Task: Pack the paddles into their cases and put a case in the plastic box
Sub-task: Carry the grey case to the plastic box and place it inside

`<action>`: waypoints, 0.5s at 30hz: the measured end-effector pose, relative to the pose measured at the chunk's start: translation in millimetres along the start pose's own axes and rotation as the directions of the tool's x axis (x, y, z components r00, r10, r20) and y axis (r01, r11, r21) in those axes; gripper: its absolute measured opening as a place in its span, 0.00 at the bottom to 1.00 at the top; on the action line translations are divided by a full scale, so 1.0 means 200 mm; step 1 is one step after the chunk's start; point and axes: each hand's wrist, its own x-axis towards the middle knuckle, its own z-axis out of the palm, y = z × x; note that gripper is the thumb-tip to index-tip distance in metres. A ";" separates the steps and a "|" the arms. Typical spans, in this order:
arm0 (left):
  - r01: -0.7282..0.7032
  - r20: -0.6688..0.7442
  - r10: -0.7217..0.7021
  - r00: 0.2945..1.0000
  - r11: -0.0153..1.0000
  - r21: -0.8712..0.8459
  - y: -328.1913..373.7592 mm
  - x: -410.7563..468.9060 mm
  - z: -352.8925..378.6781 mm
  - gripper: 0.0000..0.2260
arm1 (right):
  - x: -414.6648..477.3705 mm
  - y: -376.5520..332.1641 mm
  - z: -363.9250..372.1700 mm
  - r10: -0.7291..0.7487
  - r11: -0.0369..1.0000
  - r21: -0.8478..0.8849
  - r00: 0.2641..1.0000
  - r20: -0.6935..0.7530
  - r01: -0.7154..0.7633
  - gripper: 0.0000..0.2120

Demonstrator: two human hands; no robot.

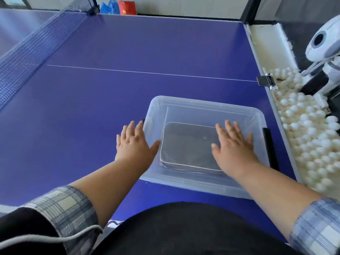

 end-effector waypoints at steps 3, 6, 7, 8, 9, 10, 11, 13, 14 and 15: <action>0.263 0.236 -0.196 0.952 0.918 -0.297 -0.12 0.07 -0.05 0.47 | 0.07 -0.34 0.00 -0.141 0.990 0.020 0.990 -0.006 0.141 0.33; 0.393 0.433 -0.174 0.884 0.778 -0.491 -0.18 0.10 -0.05 0.46 | 0.17 -0.59 0.00 -0.148 0.988 0.035 0.989 0.003 0.147 0.33; 0.383 0.449 -0.137 0.883 0.764 -0.519 -0.20 0.11 -0.05 0.43 | 0.20 -0.65 0.01 -0.126 0.991 0.042 0.992 0.012 0.125 0.33; 0.360 0.446 -0.101 0.889 0.755 -0.548 -0.21 0.12 -0.04 0.39 | 0.22 -0.69 0.02 -0.099 0.994 0.044 0.995 0.019 0.098 0.33; 0.336 0.433 -0.071 0.899 0.747 -0.574 -0.22 0.13 -0.04 0.34 | 0.23 -0.71 0.03 -0.075 0.996 0.041 0.997 0.018 0.074 0.34; 0.311 0.421 -0.043 0.906 0.743 -0.593 -0.23 0.14 -0.04 0.29 | 0.23 -0.72 0.04 -0.058 0.998 0.033 0.998 0.012 0.058 0.35; 0.283 0.413 -0.009 0.911 0.743 -0.606 -0.23 0.15 -0.04 0.25 | 0.23 -0.72 0.05 -0.049 0.999 0.023 0.999 0.007 0.049 0.35; 0.225 0.414 0.076 0.907 0.744 -0.629 -0.22 0.19 -0.06 0.23 | 0.22 -0.72 0.06 -0.038 0.999 0.007 0.999 0.002 0.038 0.37; 0.203 0.419 0.112 0.901 0.744 -0.637 -0.21 0.21 -0.06 0.23 | 0.22 -0.72 0.06 -0.033 0.999 0.007 0.999 0.003 0.033 0.38; 0.187 0.423 0.141 0.895 0.743 -0.643 -0.20 0.23 -0.07 0.23 | 0.21 -0.72 0.06 -0.030 1.000 0.009 1.000 0.005 0.030 0.38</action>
